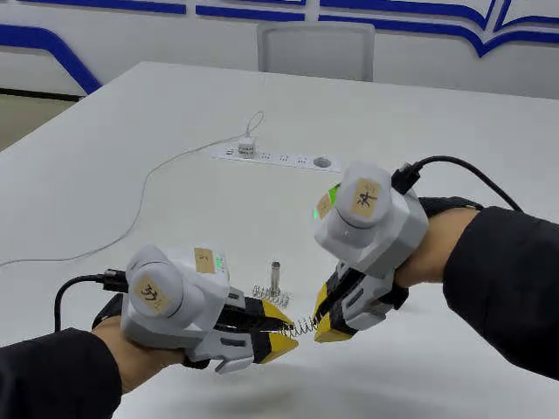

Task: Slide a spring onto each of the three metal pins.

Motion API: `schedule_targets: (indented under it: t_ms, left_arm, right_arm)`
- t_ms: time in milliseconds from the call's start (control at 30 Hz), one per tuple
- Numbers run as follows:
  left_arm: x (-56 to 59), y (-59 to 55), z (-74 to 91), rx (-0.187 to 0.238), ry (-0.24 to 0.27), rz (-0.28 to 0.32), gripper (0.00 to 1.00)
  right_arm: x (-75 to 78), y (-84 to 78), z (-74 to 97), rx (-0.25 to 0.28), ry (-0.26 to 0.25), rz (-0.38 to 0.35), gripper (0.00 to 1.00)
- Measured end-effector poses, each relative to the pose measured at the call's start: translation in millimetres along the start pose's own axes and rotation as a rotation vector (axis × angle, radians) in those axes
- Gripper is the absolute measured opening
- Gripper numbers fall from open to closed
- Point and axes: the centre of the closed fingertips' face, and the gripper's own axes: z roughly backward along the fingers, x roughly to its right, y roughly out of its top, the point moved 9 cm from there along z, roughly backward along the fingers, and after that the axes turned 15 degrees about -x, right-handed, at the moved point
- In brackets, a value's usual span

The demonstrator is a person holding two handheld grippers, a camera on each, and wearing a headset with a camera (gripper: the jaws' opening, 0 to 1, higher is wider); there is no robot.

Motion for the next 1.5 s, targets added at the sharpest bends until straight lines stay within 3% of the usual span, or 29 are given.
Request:
schedule_targets:
  t_ms: [333,667,1100,1500]
  left_arm:
    - [0.4,-0.7,0.5,-0.001,0.002,0.011,0.11]
    - [1.5,-0.2,-0.7,-0.001,-0.003,0.011,0.11]
    - [-6.3,-5.6,8.6,0.004,0.022,0.067,0.22]
    - [-14.1,-26.3,34.0,0.037,0.086,0.184,0.33]
  right_arm:
    - [-4.7,17.8,7.3,0.049,-0.007,0.033,0.12]
    - [-5.7,23.5,7.9,0.041,-0.009,0.052,0.12]
    - [5.1,11.0,12.6,0.003,-0.022,0.017,0.12]
    - [21.4,-14.1,19.0,-0.038,-0.057,-0.050,0.12]
